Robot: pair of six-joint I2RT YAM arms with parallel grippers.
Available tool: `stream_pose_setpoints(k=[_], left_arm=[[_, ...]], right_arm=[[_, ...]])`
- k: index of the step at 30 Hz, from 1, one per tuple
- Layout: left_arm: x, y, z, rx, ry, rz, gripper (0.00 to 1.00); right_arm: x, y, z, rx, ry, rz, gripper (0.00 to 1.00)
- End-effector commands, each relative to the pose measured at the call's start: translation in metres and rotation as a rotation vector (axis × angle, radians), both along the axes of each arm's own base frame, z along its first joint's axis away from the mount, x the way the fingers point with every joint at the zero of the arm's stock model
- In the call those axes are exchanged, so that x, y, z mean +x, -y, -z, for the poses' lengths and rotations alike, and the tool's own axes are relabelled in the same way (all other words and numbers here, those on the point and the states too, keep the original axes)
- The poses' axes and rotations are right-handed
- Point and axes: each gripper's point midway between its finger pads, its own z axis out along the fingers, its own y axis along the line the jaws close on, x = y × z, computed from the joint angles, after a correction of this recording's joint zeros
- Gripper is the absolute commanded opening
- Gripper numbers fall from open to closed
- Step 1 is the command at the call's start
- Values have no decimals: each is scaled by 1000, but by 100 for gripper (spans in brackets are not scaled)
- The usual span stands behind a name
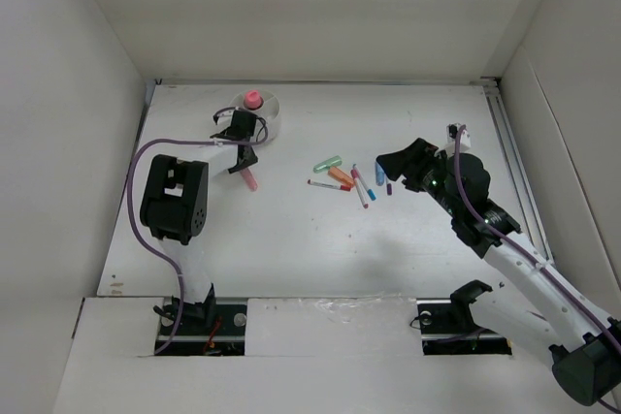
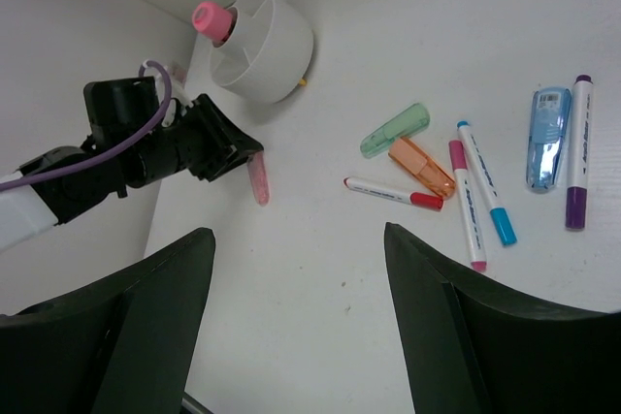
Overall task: Sort the stationery into containers
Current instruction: Grab a piece of stationery with the left arm
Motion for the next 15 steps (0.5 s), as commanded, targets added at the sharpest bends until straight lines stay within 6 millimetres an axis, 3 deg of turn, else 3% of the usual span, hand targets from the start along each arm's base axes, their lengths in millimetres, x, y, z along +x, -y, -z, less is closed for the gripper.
stream_pose_setpoints(k=[1, 6, 11, 15], left_arm=[[4, 4, 0, -9, -5, 10, 31], [-6, 5, 2, -24, -15, 20, 30], [-10, 5, -9, -37, 7, 25, 44], [-15, 6, -9, -27, -2, 29, 45]], right_arm=[[3, -4, -35, 41, 85, -11, 76], [3, -4, -35, 41, 85, -11, 76], [3, -4, -35, 41, 85, -11, 76], [3, -4, -35, 41, 85, -11, 76]])
